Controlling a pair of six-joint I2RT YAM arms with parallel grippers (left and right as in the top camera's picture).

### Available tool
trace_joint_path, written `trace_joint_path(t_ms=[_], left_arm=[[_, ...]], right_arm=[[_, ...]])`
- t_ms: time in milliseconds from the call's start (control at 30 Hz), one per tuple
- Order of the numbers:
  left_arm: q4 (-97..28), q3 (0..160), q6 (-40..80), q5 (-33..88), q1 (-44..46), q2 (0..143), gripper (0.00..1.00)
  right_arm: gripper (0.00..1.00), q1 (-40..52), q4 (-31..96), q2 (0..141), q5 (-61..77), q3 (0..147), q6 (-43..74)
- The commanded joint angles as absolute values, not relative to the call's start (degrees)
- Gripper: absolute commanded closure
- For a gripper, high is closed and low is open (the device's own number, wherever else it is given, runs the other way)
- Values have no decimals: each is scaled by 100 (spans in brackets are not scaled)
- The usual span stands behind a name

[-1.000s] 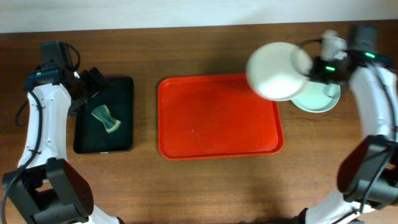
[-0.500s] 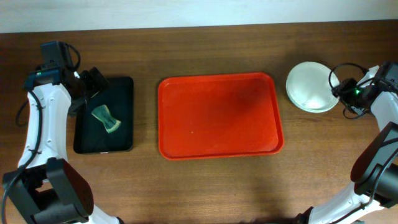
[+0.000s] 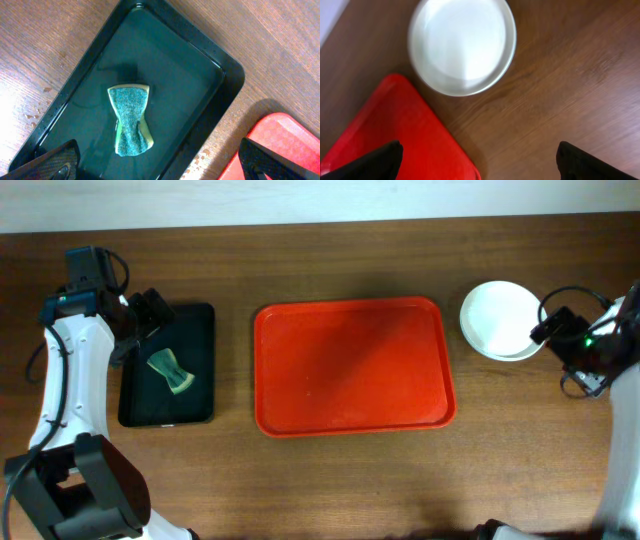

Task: Clean dirty plates on tray and stack at the side

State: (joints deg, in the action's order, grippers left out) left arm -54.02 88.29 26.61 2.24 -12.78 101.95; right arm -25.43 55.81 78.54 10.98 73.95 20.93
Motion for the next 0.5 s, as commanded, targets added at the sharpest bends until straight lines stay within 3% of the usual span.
trace_joint_path(t_ms=[0,233,467], left_arm=[[-5411,8842,2628,276,-1304,10219,1],[-5413,8842,2628,276,-1302,10219,1],[-5411,8842,2628,276,-1304,10219,1]], right_arm=[[1,-1730,5682,6322,834,6670,2132],[2,-792,6694,4486,832,6416,2132],[2,-792,6696,4305,810,6416,2130]])
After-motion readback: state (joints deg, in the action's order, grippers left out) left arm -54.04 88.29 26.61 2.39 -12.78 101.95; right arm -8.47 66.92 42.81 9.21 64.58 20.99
